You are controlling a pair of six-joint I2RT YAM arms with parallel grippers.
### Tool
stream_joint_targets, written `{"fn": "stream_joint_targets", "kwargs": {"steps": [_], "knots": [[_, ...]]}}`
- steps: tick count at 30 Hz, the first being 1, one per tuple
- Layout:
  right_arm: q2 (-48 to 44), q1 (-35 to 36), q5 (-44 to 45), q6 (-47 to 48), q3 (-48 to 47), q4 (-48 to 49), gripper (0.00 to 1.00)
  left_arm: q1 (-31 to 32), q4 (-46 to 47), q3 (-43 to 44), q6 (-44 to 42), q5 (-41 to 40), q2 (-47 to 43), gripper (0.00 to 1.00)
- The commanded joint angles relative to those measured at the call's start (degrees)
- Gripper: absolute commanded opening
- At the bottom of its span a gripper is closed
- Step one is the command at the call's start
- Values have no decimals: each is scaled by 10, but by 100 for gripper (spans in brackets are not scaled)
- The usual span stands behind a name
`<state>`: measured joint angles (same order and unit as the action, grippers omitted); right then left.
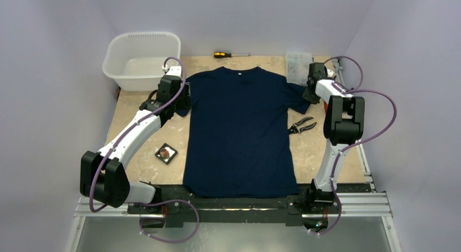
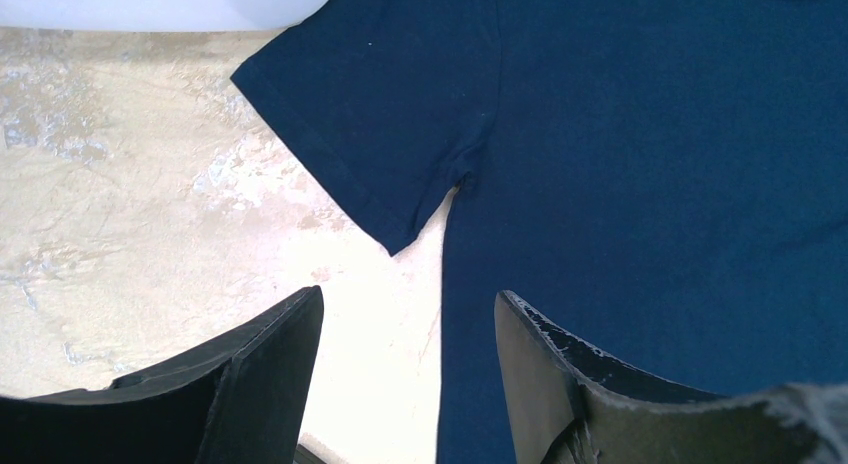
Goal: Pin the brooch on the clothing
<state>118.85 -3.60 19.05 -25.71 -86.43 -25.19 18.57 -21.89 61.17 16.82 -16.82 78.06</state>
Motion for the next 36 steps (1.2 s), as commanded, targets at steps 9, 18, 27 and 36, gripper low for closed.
{"fn": "stream_joint_targets", "kwargs": {"steps": [9,18,27,36], "knots": [[-88,-7,-2,18,-3,3,60,3,16,-5,-6,10,-13,63],[-203,55,-143,42,85,34,49,16,-41,-41,85,72,-20,60],[-280,178,-224,-4,256,103,33,32,-47,-125,129,121,-34,54],[-264,204,-239,-33,353,147,9,85,18,-173,172,151,23,49]]}}
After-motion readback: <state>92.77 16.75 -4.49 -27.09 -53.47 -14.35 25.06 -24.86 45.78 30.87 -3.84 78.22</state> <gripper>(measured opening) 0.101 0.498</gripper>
